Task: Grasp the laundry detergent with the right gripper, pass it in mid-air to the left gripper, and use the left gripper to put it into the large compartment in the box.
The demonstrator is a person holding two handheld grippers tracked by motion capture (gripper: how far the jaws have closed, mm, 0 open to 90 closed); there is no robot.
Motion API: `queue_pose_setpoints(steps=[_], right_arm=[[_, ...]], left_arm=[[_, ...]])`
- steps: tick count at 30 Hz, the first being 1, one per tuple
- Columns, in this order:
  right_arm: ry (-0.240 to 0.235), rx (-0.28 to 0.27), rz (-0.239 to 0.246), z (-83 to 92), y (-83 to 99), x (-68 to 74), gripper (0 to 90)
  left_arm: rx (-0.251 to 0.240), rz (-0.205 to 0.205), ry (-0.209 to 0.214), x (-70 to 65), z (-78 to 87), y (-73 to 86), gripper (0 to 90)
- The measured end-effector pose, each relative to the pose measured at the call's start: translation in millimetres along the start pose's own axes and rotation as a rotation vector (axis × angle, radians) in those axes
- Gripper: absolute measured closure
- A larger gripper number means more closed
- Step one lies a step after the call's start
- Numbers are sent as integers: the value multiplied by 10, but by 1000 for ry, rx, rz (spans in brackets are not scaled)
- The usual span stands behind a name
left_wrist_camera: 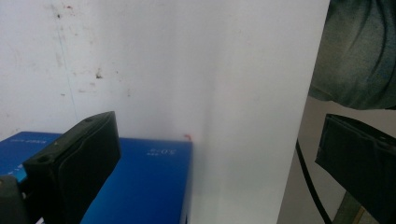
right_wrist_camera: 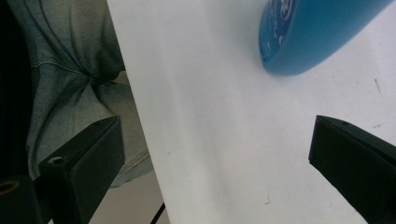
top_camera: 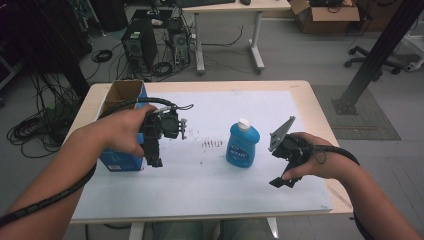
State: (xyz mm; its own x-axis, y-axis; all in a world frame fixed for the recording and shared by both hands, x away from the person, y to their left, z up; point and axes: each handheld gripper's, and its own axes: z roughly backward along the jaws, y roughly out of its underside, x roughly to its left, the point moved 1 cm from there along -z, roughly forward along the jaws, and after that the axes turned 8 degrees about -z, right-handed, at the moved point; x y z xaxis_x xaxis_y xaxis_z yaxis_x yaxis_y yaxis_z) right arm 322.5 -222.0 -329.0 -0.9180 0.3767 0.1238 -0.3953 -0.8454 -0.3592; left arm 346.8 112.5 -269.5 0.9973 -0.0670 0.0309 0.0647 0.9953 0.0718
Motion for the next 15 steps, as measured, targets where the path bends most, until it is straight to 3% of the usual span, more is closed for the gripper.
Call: queue_pose_setpoints(steps=[15], right_arm=[[24,-133,-63,-87,200,-188,35]], left_arm=[[5,-3,3,24,23,-29,2]])
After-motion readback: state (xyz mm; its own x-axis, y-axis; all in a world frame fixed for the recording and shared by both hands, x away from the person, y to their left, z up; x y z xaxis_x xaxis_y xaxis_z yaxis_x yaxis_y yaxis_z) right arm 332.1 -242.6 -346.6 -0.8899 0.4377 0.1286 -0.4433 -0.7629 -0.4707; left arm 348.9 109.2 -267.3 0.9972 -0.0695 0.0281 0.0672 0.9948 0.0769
